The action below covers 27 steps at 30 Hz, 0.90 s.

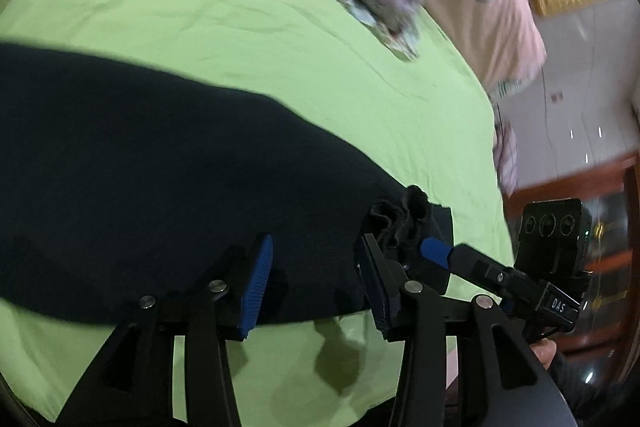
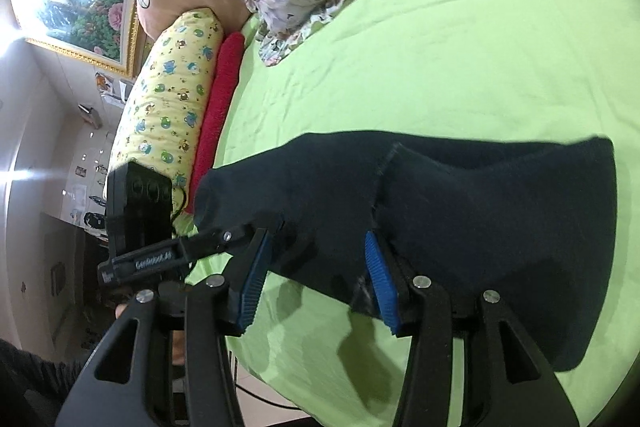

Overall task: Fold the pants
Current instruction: 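Lay the cuffs on the folded pants and open both grippers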

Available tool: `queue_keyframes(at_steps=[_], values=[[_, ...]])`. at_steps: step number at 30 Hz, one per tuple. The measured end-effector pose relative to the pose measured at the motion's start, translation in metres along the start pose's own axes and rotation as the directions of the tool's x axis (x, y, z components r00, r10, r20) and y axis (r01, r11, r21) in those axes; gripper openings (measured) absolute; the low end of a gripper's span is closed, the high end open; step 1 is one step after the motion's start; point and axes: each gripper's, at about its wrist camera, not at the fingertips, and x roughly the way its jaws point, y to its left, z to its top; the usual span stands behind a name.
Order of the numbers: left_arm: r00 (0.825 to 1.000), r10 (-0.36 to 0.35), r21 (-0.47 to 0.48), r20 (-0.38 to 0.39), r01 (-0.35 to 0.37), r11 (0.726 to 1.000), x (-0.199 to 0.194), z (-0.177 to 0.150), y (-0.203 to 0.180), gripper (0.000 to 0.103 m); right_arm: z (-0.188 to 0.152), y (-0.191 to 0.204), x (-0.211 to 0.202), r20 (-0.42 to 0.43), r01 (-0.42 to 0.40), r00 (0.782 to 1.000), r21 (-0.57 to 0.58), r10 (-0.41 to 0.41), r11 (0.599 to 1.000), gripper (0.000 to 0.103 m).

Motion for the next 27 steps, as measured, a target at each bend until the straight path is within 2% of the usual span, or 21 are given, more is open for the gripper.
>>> queue_keyframes(at_steps=[2,5,8,9,18,27], values=[[0.999,0.005,-0.048,0.036,-0.004,0.999,-0.014,-0.007,0.014,0.054,0.002,0.003,0.001,-0.012,0.007,1.000,-0.014,-0.007,1.000,0.050],[0.995,0.033,-0.122,0.090,-0.022,0.992,-0.032,-0.015,0.032,0.057,0.008,0.011,0.009,-0.033,0.017,0.999,-0.038,-0.018,0.999,0.052],[0.991,0.051,-0.185,0.123,-0.027,0.982,-0.049,-0.022,0.052,0.061,0.012,0.020,0.017,-0.055,0.026,0.998,-0.065,-0.030,0.998,0.067],[0.989,0.057,-0.213,0.140,-0.026,0.977,-0.055,-0.027,0.059,0.062,0.012,0.024,0.019,-0.056,0.027,0.998,-0.077,-0.032,0.997,0.068],[0.972,0.115,-0.340,0.207,-0.038,0.939,-0.091,-0.056,0.100,0.066,0.023,0.059,0.056,-0.142,0.005,0.989,-0.183,-0.031,0.983,0.068],[0.947,0.144,-0.459,0.287,0.004,0.888,-0.119,-0.061,0.136,0.070,0.042,0.094,0.097,-0.226,-0.026,0.974,-0.261,-0.035,0.965,0.068]])
